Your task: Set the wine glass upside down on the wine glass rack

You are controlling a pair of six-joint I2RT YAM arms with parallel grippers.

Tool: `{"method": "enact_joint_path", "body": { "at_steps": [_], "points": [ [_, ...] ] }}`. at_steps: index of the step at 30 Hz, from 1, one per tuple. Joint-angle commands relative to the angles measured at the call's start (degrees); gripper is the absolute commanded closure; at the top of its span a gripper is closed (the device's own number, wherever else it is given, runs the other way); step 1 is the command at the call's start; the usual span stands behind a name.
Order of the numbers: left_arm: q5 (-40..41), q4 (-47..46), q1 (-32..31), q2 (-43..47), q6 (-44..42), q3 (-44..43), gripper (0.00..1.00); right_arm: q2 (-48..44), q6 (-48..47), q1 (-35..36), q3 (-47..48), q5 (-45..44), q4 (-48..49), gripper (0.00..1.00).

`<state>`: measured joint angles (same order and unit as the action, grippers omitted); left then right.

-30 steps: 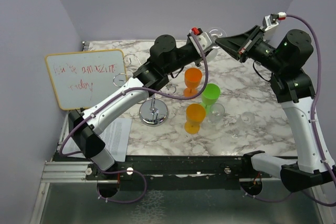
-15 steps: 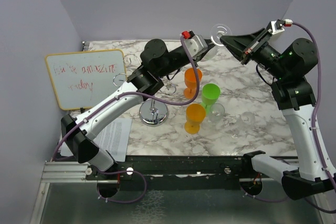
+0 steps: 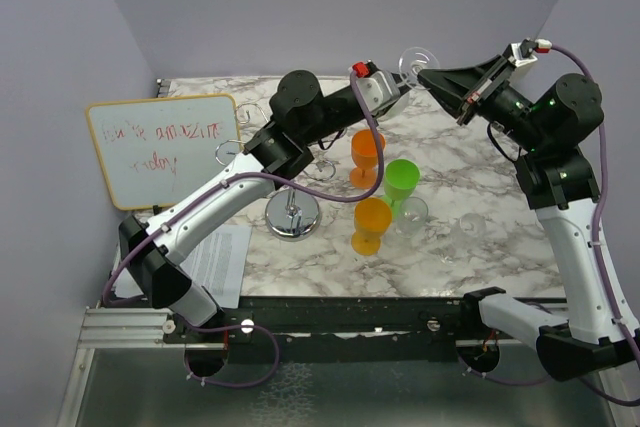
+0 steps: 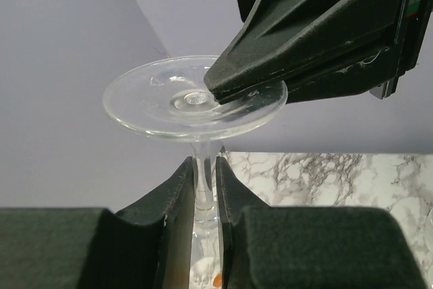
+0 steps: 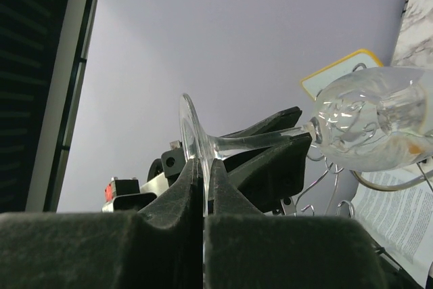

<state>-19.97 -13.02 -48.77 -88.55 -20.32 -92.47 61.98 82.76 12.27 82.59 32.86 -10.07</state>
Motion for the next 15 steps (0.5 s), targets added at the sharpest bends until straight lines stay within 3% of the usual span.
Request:
{"method": "enact_joint_path", "body": {
  "at_steps": [1,3,5,8,11,15],
  "points": [
    [-4.08,3.70,-0.71,-1.79,-1.12,-2.37,0.83,-0.86,1.96,0.30,-0.66,4.32,4.52,0.99],
    [-4.12,4.40,-0.71,-1.95,-1.62,-2.64,0.87,-0.72,2.36,0.34,-0.89,4.97,5.06,0.99],
    [-3.73,6.08,-0.71,-2.42,-2.44,-3.50,1.00,-0.72,2.28,0.30,-0.89,4.77,4.81,0.99],
    [-2.05,6.58,-0.71,-2.39,-2.39,-3.10,1.00,-0.72,1.66,0.32,-0.70,4.09,4.48,0.97],
    [0.96,7.62,-0.71,-1.66,0.72,-3.47,1.00,-0.46,0.16,0.28,-0.71,3.04,3.81,0.64],
    [4.23,15.68,-0.71,-0.07,9.19,-9.93,1.00,-0.61,-4.80,0.30,-1.47,0.06,2.70,0.29]
  ]
}}
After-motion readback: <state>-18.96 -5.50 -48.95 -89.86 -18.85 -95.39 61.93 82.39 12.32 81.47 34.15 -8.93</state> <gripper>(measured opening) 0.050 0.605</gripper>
